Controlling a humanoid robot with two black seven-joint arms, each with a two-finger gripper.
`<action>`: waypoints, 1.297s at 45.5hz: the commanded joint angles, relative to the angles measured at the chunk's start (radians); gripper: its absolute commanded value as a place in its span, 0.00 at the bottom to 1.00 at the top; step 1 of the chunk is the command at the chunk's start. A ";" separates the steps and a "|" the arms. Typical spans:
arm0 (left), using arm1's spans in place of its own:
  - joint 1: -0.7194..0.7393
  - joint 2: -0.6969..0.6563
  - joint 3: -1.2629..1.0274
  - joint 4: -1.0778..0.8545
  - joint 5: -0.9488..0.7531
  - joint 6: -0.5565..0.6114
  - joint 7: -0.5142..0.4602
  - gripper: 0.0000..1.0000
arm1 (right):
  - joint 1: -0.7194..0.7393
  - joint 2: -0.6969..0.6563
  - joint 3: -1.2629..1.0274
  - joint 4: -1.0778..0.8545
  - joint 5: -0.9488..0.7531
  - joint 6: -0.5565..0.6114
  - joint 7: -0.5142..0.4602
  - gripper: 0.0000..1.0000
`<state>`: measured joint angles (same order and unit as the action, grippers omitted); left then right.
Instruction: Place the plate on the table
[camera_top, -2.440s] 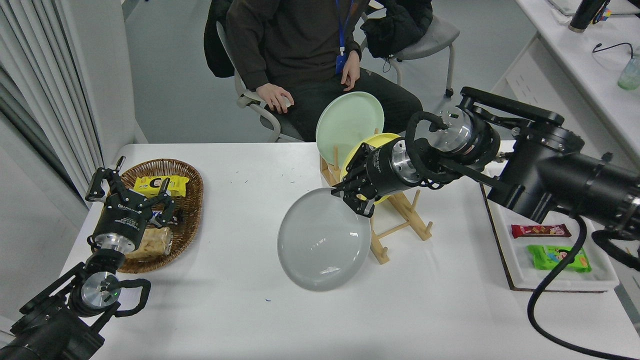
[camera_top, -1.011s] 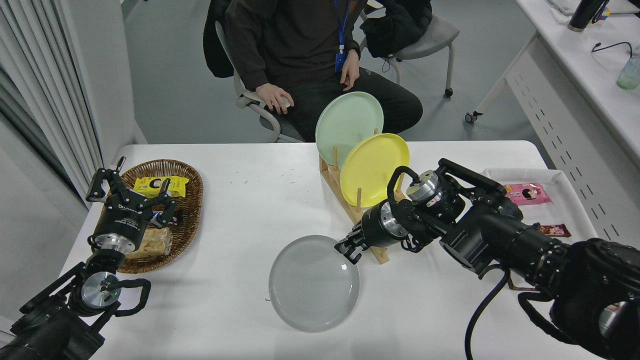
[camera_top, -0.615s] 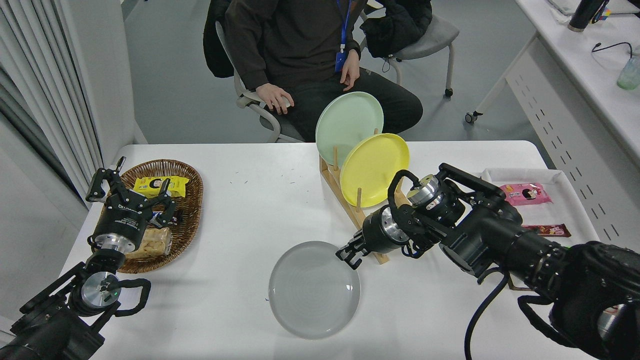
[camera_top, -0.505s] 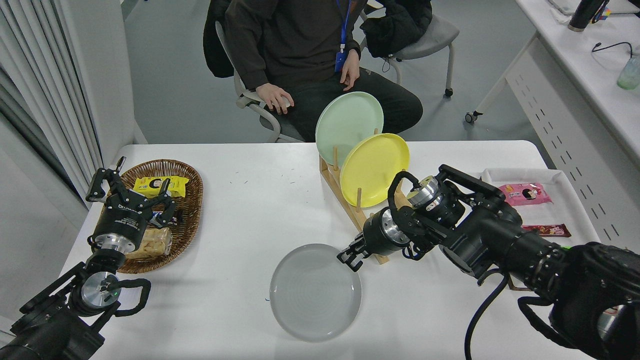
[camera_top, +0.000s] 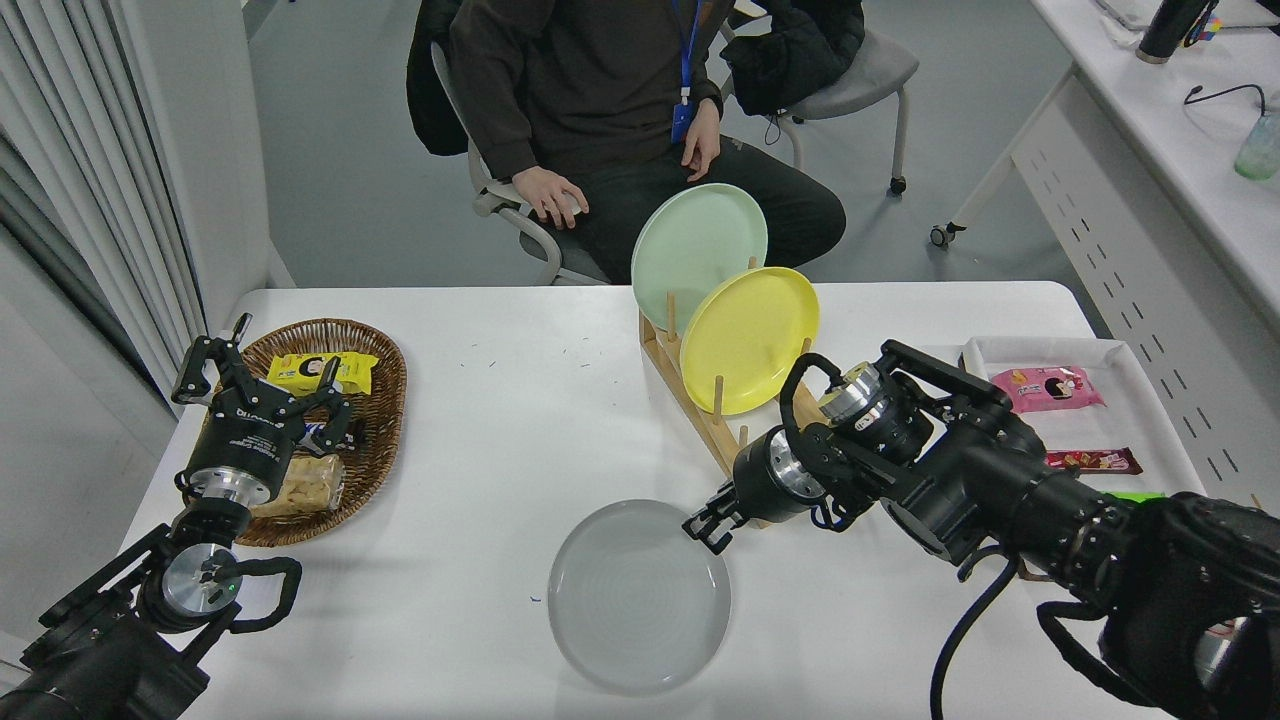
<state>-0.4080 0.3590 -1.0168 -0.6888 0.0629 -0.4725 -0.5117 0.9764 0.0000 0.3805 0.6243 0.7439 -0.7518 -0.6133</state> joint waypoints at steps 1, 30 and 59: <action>0.000 0.000 0.000 0.000 0.000 0.000 -0.001 0.98 | -0.010 0.000 0.005 -0.005 -0.001 0.000 0.000 0.00; 0.000 0.000 0.000 0.000 0.000 0.000 0.001 0.98 | 0.015 0.000 0.017 0.035 -0.017 0.029 -0.006 0.63; 0.000 0.000 0.000 0.000 0.000 0.000 0.001 0.98 | 0.027 -0.015 0.031 0.172 -0.130 0.342 -0.115 0.99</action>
<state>-0.4080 0.3590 -1.0170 -0.6887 0.0629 -0.4725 -0.5116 1.0083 -0.0017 0.4090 0.7674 0.6306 -0.5303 -0.7109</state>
